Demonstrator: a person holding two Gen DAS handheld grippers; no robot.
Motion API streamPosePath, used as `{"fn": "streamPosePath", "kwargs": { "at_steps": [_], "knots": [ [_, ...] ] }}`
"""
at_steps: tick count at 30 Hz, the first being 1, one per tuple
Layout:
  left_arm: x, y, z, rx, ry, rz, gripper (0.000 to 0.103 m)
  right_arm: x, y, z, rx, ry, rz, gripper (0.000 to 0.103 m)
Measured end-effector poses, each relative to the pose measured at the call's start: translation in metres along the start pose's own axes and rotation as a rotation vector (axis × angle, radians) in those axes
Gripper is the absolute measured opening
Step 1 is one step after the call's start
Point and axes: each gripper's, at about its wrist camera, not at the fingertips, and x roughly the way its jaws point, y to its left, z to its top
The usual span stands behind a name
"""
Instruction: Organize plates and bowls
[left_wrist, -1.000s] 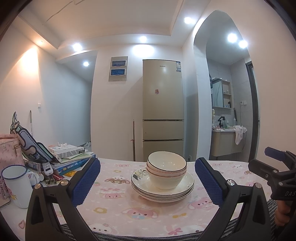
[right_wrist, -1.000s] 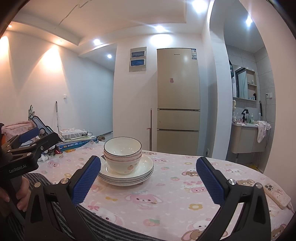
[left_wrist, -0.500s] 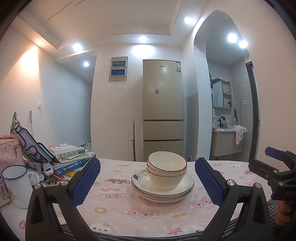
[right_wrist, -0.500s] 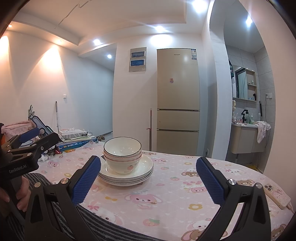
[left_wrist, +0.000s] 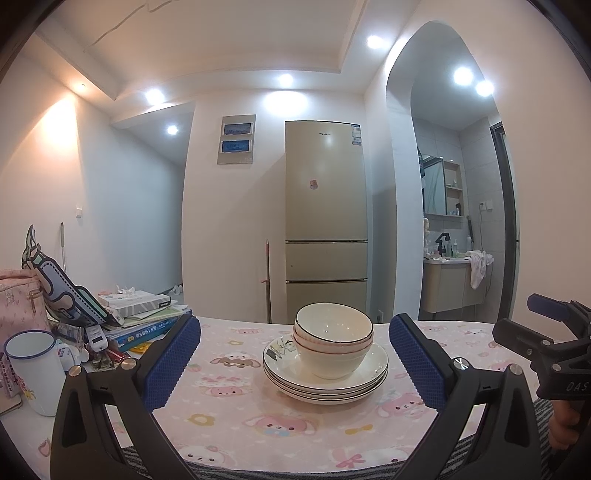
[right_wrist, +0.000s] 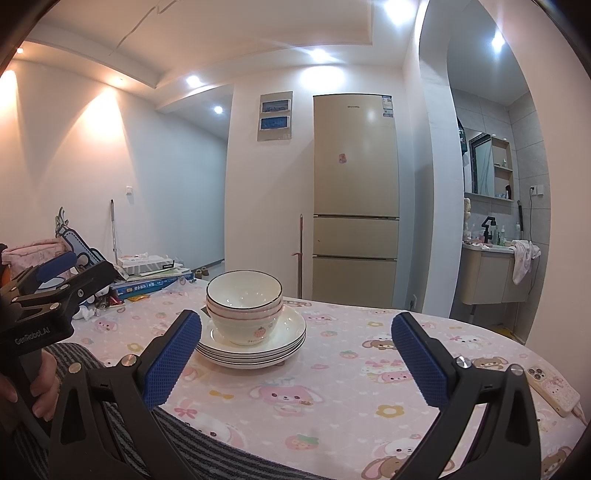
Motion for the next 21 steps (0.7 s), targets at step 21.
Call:
{"fn": "streamPosePath", "kwargs": {
  "at_steps": [21],
  "knots": [
    [0.0001, 0.0005, 0.0007, 0.002, -0.003, 0.003, 0.103, -0.0002, -0.0005, 0.0006, -0.001, 0.001, 0.001, 0.103]
  ]
}}
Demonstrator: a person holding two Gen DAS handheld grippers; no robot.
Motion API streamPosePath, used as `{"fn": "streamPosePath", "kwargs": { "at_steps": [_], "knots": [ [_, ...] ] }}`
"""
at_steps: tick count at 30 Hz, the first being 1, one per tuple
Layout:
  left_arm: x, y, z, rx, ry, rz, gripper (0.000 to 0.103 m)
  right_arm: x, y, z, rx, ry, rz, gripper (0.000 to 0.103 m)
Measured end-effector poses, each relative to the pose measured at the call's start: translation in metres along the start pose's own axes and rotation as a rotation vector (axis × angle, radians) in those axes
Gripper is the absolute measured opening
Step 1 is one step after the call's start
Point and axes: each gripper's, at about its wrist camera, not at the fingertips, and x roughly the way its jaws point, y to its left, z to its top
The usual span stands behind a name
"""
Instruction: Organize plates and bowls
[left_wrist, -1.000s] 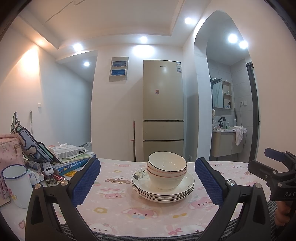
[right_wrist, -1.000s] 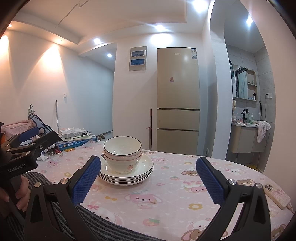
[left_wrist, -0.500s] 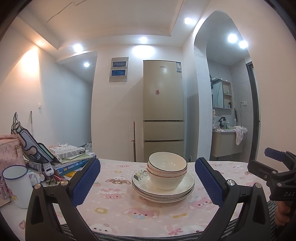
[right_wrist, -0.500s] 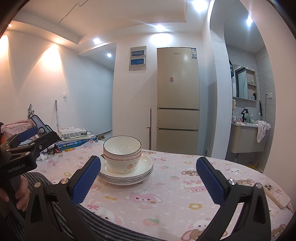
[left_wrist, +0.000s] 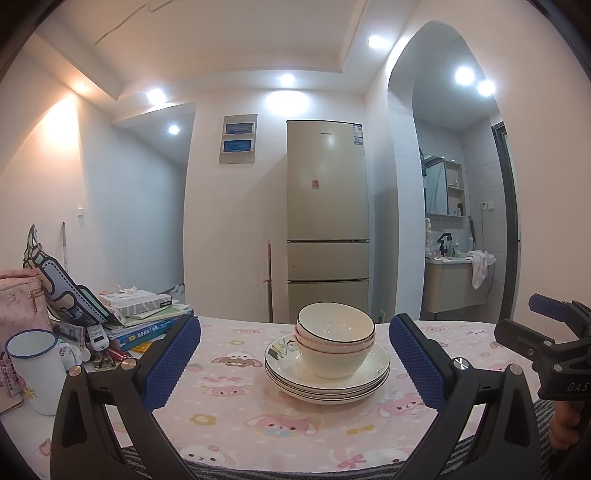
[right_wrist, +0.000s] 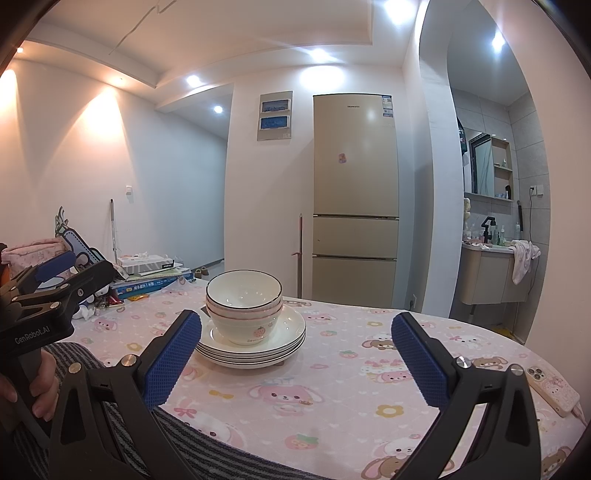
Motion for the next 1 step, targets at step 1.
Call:
{"fn": "streamPosePath", "kwargs": {
  "at_steps": [1],
  "knots": [
    [0.0001, 0.0001, 0.0, 0.0, 0.0, 0.0, 0.103, 0.0001, 0.0002, 0.0, 0.0, 0.0, 0.0, 0.103]
  ]
}}
